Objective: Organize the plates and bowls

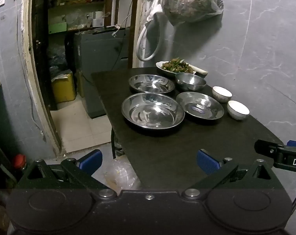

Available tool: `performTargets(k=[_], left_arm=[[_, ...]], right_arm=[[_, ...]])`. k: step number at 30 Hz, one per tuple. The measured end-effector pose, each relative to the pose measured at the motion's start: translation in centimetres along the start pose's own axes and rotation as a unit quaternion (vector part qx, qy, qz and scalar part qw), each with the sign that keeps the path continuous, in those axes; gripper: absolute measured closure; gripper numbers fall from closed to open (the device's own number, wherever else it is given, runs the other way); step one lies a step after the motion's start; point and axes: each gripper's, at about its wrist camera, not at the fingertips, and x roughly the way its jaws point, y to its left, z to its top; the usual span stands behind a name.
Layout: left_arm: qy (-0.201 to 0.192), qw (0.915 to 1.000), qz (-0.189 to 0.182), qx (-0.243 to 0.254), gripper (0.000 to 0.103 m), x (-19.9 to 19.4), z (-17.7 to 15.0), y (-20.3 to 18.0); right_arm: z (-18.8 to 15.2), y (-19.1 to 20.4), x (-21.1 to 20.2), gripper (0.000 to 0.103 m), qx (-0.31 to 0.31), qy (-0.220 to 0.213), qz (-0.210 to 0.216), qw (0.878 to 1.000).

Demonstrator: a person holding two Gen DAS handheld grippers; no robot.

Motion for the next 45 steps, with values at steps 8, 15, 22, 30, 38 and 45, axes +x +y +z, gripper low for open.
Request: performTargets(k=[8, 15, 22, 30, 38, 45], left_arm=[[-0.001, 1.0000, -0.001, -0.001, 0.001, 0.00, -0.01, 0.03], [0.000, 1.0000, 0.000, -0.001, 0.001, 0.00, 0.00, 0.02], [0.000, 1.0000, 0.000, -0.001, 0.001, 0.00, 0.00, 0.02], [-0.001, 1.0000, 0.000, 0.000, 0.001, -0.01, 0.03, 0.01], [-0.001, 1.0000, -0.001, 0.000, 0.001, -0.05, -0.04, -0.14], [-0.001, 1.0000, -0.001, 0.000, 0.001, 0.10, -0.08, -0.25]], right_arm=[[-0.11, 0.12, -0.20, 0.000, 0.004, -0.003, -0.001, 1.000], [-0.17, 0.25, -0.12, 0.000, -0.001, 0.000, -0.001, 1.000], [-0.19, 0.20, -0.17, 0.000, -0.001, 0.000, 0.000, 1.000], [-0.19, 0.20, -0.17, 0.000, -0.001, 0.000, -0.001, 1.000], [-0.21, 0.16, -0.26, 0.000, -0.001, 0.000, 0.000, 1.000], [-0.24, 0.06, -0.36, 0.000, 0.000, 0.000, 0.000, 1.000]])
